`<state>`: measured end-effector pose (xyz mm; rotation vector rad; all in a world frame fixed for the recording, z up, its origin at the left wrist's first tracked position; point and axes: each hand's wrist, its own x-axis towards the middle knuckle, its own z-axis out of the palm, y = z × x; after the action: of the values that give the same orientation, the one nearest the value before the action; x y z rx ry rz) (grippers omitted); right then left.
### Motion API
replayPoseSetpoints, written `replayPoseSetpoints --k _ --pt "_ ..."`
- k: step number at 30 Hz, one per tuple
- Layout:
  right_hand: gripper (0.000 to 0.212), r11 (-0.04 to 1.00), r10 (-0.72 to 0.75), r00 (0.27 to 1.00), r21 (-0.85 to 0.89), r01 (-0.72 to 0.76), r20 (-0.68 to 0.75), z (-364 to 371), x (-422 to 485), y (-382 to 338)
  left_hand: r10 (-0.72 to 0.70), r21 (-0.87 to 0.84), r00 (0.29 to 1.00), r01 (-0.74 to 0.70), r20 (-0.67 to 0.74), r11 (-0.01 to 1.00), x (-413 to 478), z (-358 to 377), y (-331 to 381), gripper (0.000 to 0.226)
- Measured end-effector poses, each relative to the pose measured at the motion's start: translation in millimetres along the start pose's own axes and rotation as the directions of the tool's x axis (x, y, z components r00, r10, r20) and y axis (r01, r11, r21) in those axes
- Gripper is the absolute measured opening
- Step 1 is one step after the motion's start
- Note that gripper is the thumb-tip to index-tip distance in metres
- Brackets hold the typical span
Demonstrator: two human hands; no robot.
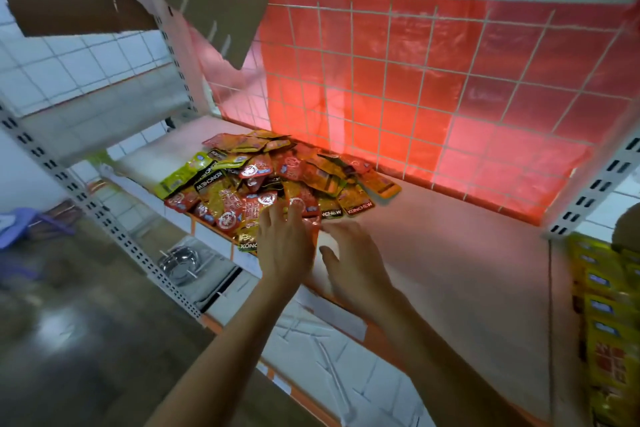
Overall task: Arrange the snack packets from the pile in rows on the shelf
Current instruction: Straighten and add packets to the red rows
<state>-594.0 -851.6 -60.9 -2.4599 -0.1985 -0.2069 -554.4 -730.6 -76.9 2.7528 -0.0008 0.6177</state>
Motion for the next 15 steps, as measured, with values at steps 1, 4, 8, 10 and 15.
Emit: replayPoseSetpoints --k 1,4,8,10,15 --pt "0.037 1.000 -0.023 0.999 0.000 0.023 0.024 7 5 -7 -0.033 0.021 0.999 0.033 -0.003 0.999 4 -1 -9 0.033" --pt "0.027 0.996 -0.087 0.994 -0.018 0.088 0.062 23 19 -26 -0.121 0.059 0.993 0.119 0.016 0.991 14 -5 -32 0.034" --pt "0.024 0.995 -0.049 0.995 -0.085 0.056 0.085 40 30 -37 -0.221 0.086 0.965 0.211 0.139 0.974 18 -10 -47 0.045" --pt "0.025 0.993 -0.021 0.998 -0.114 0.027 0.055 45 32 -38 -0.232 0.061 0.959 0.225 0.164 0.972 21 -10 -49 0.055" --pt "0.029 0.963 0.003 1.000 -0.271 -0.004 -0.005 51 31 -32 -0.238 -0.126 0.953 0.264 0.186 0.956 25 -14 -47 0.058"
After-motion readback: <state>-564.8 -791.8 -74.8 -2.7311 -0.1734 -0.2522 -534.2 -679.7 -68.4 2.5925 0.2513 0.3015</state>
